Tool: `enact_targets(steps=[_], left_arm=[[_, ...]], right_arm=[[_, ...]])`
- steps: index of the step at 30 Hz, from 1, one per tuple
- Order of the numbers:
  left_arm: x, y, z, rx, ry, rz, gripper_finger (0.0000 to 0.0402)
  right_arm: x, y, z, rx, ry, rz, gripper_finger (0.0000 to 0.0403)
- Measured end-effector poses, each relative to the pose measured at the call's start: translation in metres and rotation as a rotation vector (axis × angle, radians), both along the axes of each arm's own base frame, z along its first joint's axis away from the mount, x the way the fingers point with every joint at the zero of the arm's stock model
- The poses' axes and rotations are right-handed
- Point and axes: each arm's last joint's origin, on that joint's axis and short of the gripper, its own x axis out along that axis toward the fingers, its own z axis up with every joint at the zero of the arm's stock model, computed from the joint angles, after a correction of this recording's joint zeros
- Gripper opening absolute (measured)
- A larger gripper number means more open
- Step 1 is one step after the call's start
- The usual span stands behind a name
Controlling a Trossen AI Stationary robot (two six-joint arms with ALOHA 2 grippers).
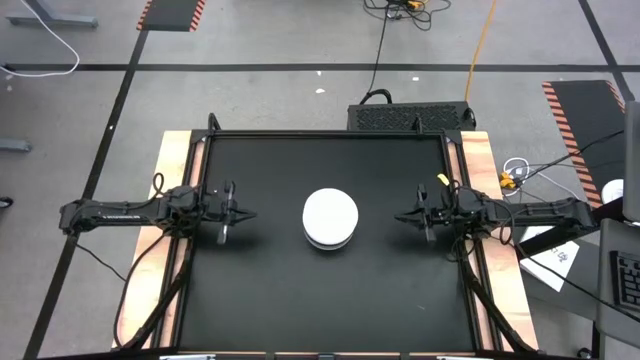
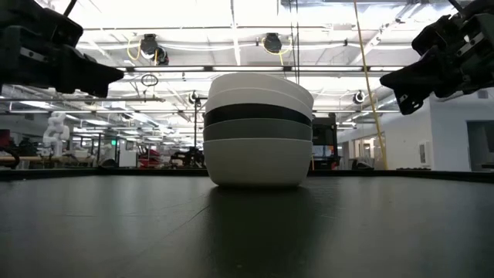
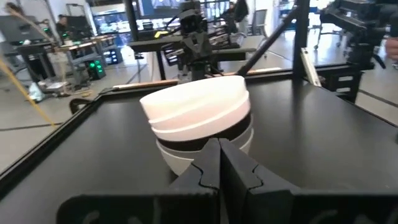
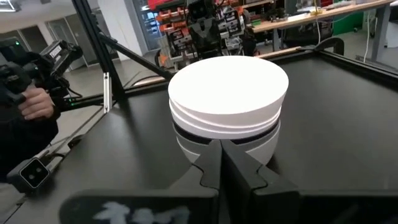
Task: Nest bowls inside each other
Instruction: Return to Home Position
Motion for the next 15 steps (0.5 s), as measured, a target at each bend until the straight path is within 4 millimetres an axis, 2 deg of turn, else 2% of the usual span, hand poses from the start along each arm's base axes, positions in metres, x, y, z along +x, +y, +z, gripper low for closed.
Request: enact_targets(steps=[7,15], left_arm=[[0.0002,0.0021,-0.0003,-0.015,0.004,0.073,0.0003],[0.0002,0.0022,-0.0001,-0.017,0.003,0.076,0.0003]], right_arm=[[0.0000,0.0000,0.0001,-0.002,-0.001,0.001,0.0000],[0.0000,0.0000,0.0002,-0.003,-0.002,0.001,0.0000]])
